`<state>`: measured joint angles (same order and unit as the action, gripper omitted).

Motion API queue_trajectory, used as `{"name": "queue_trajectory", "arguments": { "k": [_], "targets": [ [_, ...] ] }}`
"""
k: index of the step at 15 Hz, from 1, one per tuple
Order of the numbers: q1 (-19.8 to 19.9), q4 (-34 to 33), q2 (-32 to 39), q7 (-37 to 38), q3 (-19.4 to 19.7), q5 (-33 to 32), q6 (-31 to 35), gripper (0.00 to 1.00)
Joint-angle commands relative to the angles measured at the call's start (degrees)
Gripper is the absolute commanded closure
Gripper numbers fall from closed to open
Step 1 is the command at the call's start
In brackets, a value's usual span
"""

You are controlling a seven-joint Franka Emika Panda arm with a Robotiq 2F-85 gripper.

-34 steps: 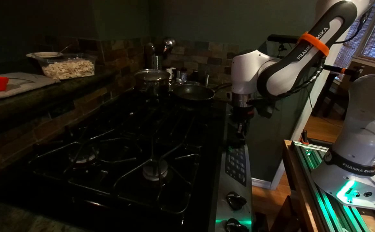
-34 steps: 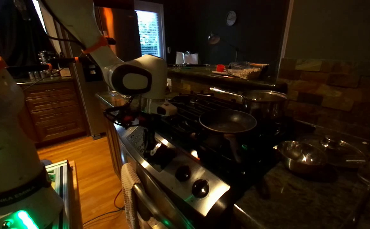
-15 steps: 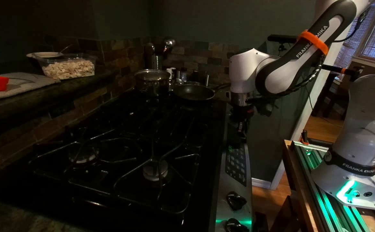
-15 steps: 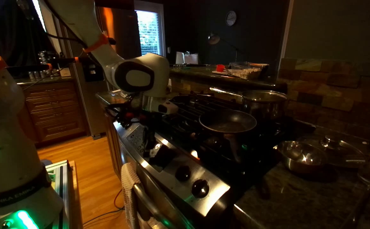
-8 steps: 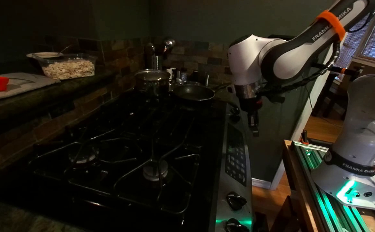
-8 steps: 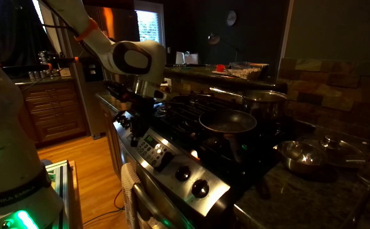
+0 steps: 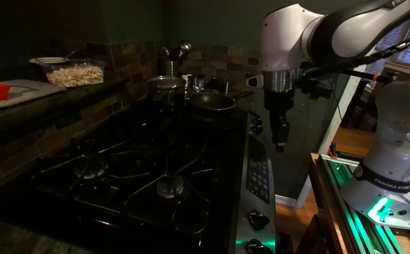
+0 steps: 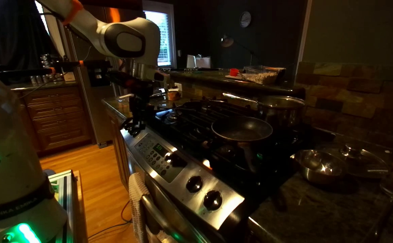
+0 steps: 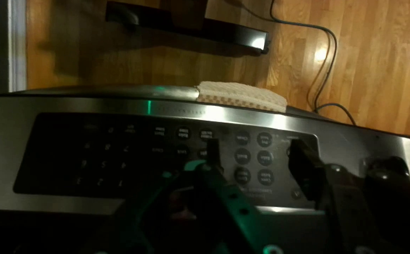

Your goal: Press a button on the stove.

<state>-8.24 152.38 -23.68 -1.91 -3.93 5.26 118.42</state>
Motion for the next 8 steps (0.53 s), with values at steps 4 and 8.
{"name": "queue_trajectory", "arguments": {
  "k": [4, 8],
  "targets": [
    [1.2, -0.3, -7.7, 2.4, 0.3, 3.1, 1.1, 0.00],
    [1.3, -1.4, -6.9, 1.6, 0.2, 2.7, 0.1, 0.00]
  ]
}}
